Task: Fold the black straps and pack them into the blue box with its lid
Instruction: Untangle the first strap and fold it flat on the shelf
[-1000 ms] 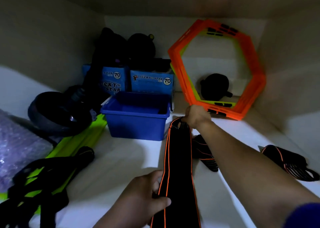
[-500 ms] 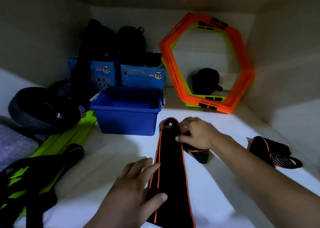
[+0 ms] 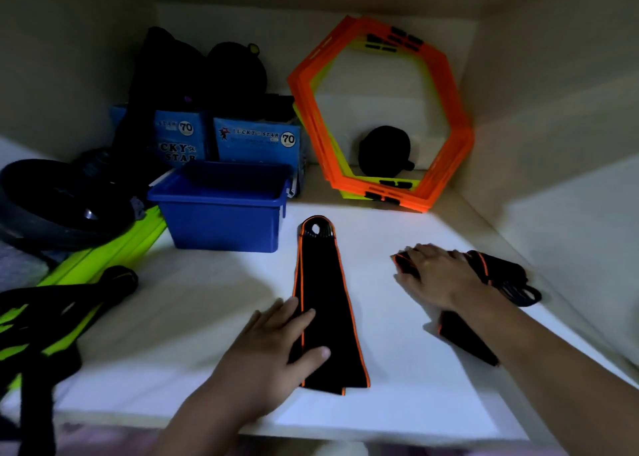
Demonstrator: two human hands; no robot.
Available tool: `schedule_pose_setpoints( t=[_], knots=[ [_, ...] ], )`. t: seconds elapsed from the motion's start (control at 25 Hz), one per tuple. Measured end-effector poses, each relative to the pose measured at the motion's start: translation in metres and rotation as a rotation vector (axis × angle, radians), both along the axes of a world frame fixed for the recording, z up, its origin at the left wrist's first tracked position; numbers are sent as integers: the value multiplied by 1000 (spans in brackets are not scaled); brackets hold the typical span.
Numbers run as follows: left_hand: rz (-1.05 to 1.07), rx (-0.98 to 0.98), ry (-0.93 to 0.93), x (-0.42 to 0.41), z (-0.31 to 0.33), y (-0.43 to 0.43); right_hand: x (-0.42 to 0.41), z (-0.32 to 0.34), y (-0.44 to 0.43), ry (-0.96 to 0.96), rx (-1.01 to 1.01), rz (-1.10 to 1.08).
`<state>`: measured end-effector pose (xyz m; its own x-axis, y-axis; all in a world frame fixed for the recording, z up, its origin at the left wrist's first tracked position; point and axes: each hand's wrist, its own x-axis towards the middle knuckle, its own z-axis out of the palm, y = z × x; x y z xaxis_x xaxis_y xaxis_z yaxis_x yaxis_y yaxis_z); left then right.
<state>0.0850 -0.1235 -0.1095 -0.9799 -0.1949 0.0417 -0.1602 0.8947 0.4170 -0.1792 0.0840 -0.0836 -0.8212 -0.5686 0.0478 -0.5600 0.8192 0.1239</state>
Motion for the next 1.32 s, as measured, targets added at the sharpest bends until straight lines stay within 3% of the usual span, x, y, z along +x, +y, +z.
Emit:
schedule_pose_setpoints(
  t=[0.16,0.28,0.56,0.92,1.08,1.32],
  knots=[
    [124,161,241,4,1,-10,68,6,6,84,-289,222],
    [210,-44,362,22,-12,-33,131,-18,7,-32,-382,344],
    [148,-152,374,18,-15,-3,151,-41,0,-172,-291,313],
    [190,-153,330,13,-17,10,152,-45,3,-276,-418,301],
    [-47,-167,270,13,-9,-6,137,-32,8,-396,-512,400],
    [-389,-143,88,7,-8,-29,127,-27,13,-392,-183,700]
  ],
)
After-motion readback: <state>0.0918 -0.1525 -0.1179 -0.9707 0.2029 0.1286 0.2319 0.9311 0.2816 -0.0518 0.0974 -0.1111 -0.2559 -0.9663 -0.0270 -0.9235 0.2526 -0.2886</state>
